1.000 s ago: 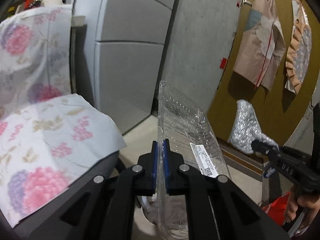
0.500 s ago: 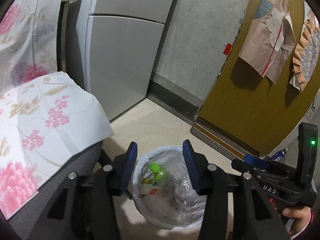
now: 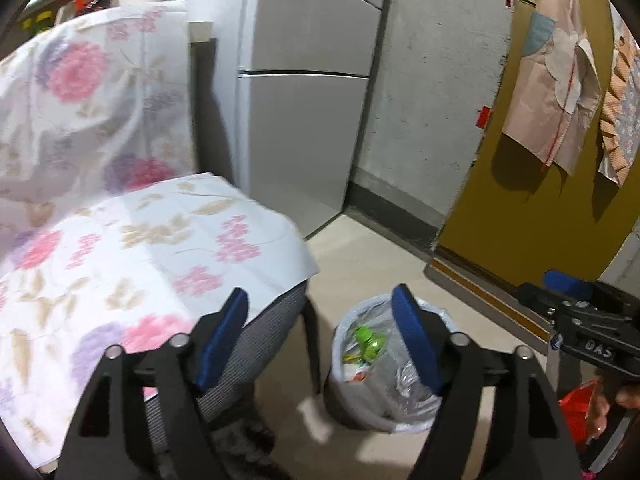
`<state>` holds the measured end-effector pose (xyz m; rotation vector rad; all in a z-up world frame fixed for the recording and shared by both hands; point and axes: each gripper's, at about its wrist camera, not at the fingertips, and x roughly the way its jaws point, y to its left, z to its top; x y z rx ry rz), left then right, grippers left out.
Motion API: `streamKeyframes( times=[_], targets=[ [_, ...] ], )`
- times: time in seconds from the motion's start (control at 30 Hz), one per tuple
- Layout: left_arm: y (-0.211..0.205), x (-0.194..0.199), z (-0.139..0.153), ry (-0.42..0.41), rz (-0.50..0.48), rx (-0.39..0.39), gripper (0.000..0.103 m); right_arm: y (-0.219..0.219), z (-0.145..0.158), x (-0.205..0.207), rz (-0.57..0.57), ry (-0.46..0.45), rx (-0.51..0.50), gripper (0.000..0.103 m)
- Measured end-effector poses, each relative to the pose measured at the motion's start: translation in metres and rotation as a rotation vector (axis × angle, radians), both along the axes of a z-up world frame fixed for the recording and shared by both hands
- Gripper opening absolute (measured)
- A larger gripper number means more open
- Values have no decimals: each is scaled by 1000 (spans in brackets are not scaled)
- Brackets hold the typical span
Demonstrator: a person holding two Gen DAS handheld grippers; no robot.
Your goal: Collect trash
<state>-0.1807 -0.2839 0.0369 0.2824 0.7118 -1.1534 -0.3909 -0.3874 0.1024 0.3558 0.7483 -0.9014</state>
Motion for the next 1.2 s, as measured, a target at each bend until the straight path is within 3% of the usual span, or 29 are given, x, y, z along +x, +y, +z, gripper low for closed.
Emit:
streamKeyframes(
  times=[0.13, 0.23, 0.37, 0.5, 0.77, 1.2],
  targets=[
    [32, 5, 23, -15, 42, 10, 93, 33, 32, 6, 21, -19, -48, 87],
    [55, 7, 43, -31, 71, 16, 96, 52, 49, 16, 46, -8, -50, 90],
    [82, 8, 64, -19, 120, 53, 96, 74, 63, 25, 60, 24, -5, 91],
    [106, 8, 77, 15, 162, 74, 96, 104, 86, 27, 140, 6, -70, 91],
    [142, -11, 100, -72, 182, 116, 96, 129, 121, 21, 207, -28, -144, 91],
    [152, -13, 105, -77, 189, 131, 96, 130, 124, 19, 200, -28, -138, 91]
  ],
)
